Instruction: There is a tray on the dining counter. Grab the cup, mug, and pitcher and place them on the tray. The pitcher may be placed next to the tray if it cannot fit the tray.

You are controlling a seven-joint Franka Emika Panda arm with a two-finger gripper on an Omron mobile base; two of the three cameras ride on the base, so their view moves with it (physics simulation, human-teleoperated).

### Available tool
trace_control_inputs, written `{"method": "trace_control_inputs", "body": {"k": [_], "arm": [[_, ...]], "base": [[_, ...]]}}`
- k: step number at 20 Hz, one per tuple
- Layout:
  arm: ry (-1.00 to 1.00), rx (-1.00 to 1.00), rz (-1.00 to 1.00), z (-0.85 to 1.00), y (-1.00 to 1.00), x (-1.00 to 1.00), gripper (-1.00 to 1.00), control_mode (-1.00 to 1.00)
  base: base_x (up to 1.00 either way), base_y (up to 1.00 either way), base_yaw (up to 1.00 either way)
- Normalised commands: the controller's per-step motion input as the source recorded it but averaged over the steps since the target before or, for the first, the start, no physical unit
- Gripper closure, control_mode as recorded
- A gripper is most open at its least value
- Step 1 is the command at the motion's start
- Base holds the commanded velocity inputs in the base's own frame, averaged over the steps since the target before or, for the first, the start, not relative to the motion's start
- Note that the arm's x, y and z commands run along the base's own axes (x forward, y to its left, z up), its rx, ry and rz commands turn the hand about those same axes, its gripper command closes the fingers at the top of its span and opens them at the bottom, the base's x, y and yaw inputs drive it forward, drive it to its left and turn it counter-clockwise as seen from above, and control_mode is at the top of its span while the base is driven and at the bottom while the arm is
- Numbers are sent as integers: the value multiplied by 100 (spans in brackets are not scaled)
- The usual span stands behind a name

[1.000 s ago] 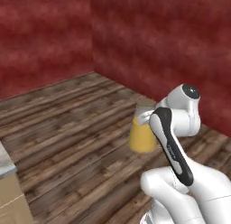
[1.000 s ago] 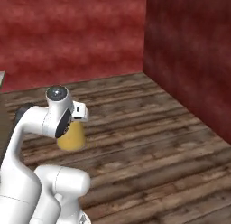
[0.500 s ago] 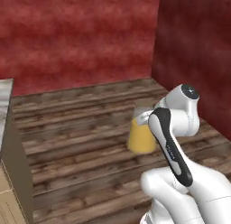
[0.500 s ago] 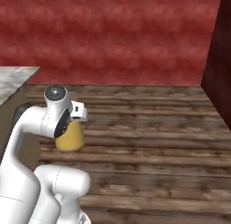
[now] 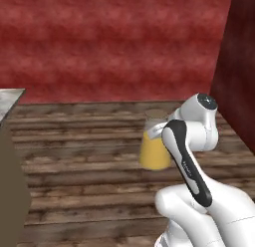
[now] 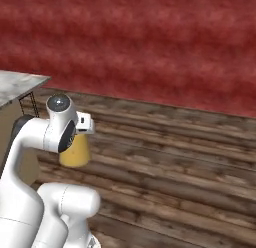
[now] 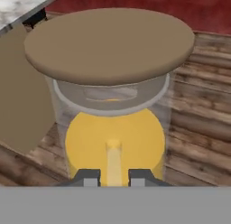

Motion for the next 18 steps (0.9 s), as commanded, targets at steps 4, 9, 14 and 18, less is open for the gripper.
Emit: {"method": "trace_control_inputs", "body": {"k": [4,9,14,18], "arm": [[0,0,0,0,0,0,100,100],[0,0,0,0,0,0,100,100],[0,0,0,0,0,0,100,100],[0,0,0,0,0,0,100,100]], "base": [[100,-100,18],[100,-100,4],[100,-86,0],[100,-73,0]]}}
